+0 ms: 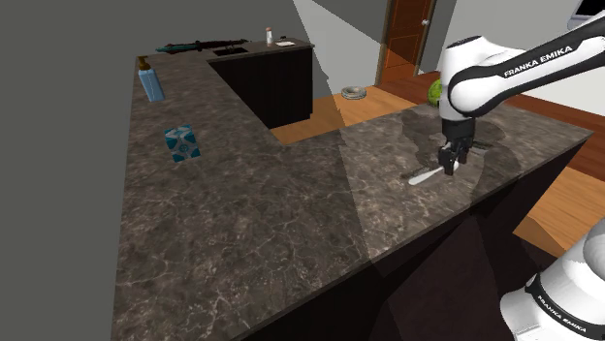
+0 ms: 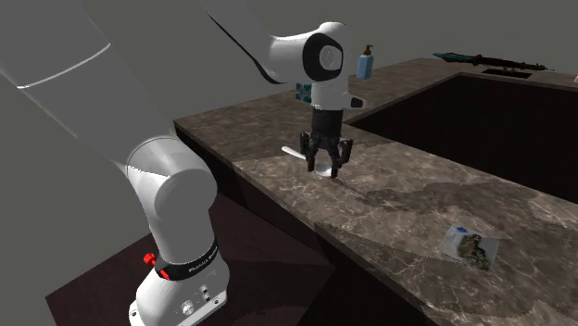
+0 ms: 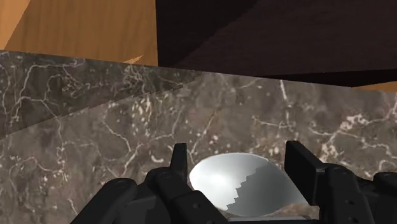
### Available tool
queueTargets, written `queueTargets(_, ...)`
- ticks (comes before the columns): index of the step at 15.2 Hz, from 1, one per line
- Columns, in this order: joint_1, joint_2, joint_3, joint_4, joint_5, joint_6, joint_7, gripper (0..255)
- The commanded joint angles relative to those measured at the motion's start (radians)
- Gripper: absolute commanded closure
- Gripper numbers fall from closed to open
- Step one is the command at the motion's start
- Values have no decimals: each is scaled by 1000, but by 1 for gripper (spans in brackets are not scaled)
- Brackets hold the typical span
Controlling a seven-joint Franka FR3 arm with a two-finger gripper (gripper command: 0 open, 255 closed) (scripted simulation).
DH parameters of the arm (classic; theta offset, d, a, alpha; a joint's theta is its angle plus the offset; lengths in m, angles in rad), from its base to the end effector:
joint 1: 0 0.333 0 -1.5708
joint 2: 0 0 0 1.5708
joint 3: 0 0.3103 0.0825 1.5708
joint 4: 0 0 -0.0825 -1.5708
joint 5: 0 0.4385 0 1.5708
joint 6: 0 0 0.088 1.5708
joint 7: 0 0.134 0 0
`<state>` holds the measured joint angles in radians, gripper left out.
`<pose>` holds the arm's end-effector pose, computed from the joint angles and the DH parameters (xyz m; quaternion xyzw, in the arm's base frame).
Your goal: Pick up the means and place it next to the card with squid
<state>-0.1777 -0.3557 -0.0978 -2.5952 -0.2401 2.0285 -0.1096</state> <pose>0.4037 -0.1303 0.2966 0.9909 -0.0133 -0.1182 0.0633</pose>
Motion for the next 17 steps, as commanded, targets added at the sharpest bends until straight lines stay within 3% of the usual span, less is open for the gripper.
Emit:
queueTargets(1,-31,12,-38,10,-30,11,-50,255)
queueTargets(9,-131,119,-175,112,-103,62,-239,255)
queueTargets(17,-208,287,-293,283,-96,109,-442,255)
